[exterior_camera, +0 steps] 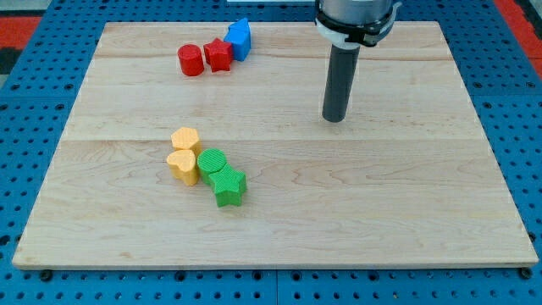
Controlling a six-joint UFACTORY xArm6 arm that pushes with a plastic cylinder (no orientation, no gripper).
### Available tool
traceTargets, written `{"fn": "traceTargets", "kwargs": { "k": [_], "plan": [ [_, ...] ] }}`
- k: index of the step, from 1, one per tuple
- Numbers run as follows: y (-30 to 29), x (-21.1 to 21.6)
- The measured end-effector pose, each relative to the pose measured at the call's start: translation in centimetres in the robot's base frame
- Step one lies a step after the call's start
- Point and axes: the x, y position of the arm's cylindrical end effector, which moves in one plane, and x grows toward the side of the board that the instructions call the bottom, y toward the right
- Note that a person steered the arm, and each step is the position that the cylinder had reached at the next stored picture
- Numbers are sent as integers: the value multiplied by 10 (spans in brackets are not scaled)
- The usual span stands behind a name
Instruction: Place your hand at left side of the red circle
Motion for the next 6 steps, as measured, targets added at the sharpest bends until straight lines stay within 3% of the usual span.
{"fn": "traceTargets", "kwargs": {
  "k": [1,3,5,6],
  "plan": [
    [-25,-38],
    [-130,-18],
    [-133,-17],
    [-175,-21]
  ]
}}
